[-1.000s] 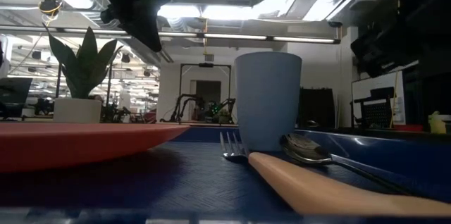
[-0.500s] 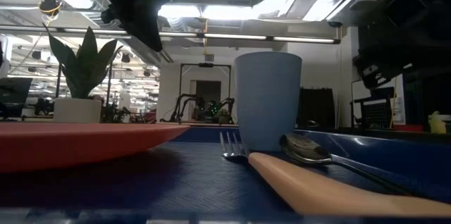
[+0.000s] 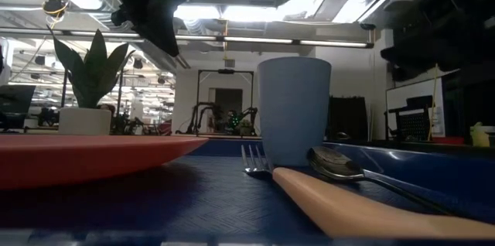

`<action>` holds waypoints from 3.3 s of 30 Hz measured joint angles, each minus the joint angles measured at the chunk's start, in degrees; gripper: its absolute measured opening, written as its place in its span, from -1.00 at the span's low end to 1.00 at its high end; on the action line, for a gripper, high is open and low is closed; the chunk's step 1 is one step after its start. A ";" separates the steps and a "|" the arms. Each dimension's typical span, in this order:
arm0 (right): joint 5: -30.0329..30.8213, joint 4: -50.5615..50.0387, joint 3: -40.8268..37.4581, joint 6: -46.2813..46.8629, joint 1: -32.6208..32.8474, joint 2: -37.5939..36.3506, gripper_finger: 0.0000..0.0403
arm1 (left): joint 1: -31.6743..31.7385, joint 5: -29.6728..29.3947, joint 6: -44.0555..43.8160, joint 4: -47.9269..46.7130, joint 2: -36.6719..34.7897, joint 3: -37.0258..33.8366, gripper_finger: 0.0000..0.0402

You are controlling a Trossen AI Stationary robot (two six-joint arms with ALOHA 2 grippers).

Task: Pick and place plate/cup/fork/spoon on tray
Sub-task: Return to Home Position

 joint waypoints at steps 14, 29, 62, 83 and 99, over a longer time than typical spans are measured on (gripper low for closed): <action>2.15 -19.35 0.02 1.13 -2.27 -21.24 -0.37 | 0.00 0.00 0.00 0.00 0.00 0.02 -1.00; 0.03 -30.86 0.02 0.68 -2.32 -38.71 -0.37 | 0.01 -0.01 0.00 0.00 0.00 0.02 -1.00; 0.05 -30.94 0.04 2.47 -2.32 -39.45 -0.37 | 0.00 -1.57 -1.23 0.30 0.00 0.00 -1.00; 0.09 -30.84 0.04 2.49 -2.32 -39.48 -0.37 | 2.00 0.73 27.23 60.22 -36.47 -35.46 -0.96; 0.09 -30.97 0.07 2.49 -2.32 -39.48 -0.37 | 5.66 39.36 50.61 63.94 -68.63 -58.12 -0.91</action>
